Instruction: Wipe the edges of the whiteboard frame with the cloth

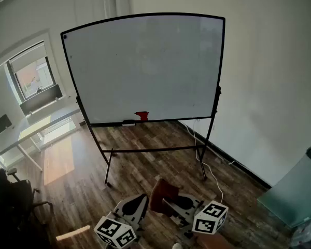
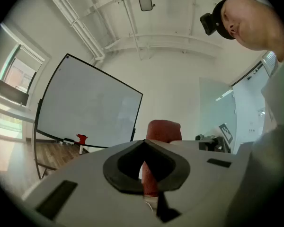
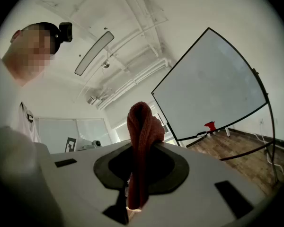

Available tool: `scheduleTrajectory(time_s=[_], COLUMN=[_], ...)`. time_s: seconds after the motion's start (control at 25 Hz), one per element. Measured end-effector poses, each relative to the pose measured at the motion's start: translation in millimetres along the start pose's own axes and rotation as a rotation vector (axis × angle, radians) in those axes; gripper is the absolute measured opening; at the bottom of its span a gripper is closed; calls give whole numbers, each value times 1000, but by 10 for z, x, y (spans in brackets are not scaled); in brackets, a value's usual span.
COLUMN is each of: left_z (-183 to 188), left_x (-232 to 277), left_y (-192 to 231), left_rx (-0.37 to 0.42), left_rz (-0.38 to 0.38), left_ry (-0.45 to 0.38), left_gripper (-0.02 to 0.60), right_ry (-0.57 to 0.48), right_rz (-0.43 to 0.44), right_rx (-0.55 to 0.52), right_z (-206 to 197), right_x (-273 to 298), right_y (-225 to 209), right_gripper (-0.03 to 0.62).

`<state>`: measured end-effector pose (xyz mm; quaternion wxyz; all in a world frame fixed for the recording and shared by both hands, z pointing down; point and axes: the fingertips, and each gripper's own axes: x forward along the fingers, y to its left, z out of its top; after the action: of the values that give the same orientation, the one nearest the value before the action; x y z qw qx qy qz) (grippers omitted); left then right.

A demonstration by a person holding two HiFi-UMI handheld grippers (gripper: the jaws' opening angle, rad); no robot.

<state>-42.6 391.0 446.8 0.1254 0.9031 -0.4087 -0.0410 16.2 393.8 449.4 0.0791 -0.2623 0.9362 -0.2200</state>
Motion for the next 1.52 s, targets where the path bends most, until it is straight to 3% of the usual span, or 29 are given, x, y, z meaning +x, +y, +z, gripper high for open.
scheduleTrajectory(time_s=[0.36, 0.68, 1.12, 1.52], left_z=[25, 71, 399, 681], left_x=[76, 254, 985, 1656], left_y=[-64, -152, -257, -2], left_rx=[8, 47, 157, 181], left_rz=[0, -2, 77, 29], left_ry=[-3, -4, -57, -82], left_gripper=[9, 8, 9, 9], right_ry=[-6, -40, -68, -107], right_rz=[30, -3, -64, -100], right_rx=[27, -1, -134, -169], right_z=[76, 273, 839, 1302], right_x=[-71, -270, -422, -198], right_y=[-4, -162, -646, -1185], right_gripper=[60, 60, 60, 60])
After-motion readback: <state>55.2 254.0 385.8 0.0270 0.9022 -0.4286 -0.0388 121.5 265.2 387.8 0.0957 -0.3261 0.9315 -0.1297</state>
